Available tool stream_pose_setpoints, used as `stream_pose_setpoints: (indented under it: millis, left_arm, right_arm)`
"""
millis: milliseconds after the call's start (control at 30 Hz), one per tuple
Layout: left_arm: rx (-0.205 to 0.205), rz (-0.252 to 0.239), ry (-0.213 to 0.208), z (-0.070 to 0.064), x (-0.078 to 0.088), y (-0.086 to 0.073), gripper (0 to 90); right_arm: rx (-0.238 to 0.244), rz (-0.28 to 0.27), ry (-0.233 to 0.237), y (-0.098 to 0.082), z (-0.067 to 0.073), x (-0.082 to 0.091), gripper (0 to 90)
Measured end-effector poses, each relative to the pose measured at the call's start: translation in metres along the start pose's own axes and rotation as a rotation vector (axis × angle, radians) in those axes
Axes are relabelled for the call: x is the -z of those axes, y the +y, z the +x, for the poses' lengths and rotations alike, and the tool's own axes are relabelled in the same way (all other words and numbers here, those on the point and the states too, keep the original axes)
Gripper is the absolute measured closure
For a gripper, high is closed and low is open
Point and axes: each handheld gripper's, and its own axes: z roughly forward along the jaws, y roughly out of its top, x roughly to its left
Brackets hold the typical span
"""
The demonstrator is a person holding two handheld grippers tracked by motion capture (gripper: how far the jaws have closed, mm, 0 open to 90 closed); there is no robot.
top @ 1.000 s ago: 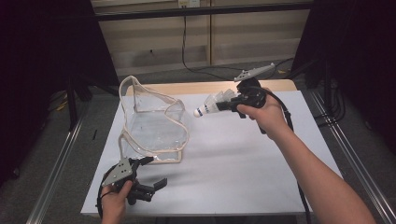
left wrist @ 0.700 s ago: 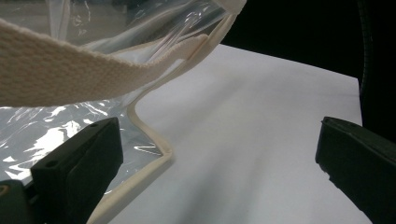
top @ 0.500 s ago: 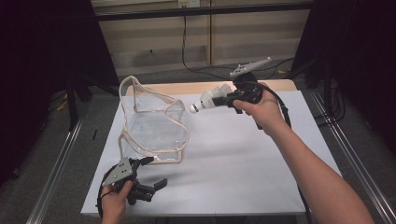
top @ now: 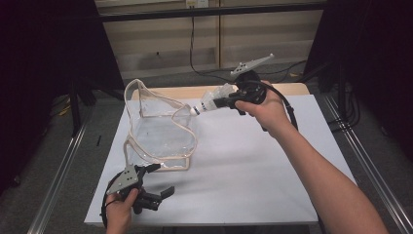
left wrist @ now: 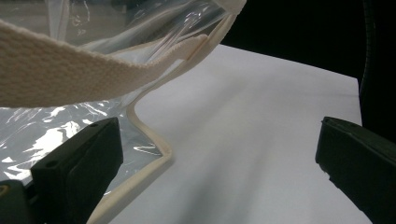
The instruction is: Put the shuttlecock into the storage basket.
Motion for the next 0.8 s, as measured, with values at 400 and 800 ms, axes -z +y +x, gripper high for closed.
stream_pose_setpoints:
  millis: [400, 800]
  left_arm:
    - [0.000, 0.002, -0.001, -0.001, -0.001, 0.000, 0.8]
    - [0.000, 0.001, 0.001, -0.001, 0.000, 0.000, 0.8]
  right_arm:
    - [0.018, 0.005, 0.003, 0.011, 0.008, -0.004, 88.1]
    - [0.038, 0.015, 0.007, 0.019, 0.014, -0.010, 88.1]
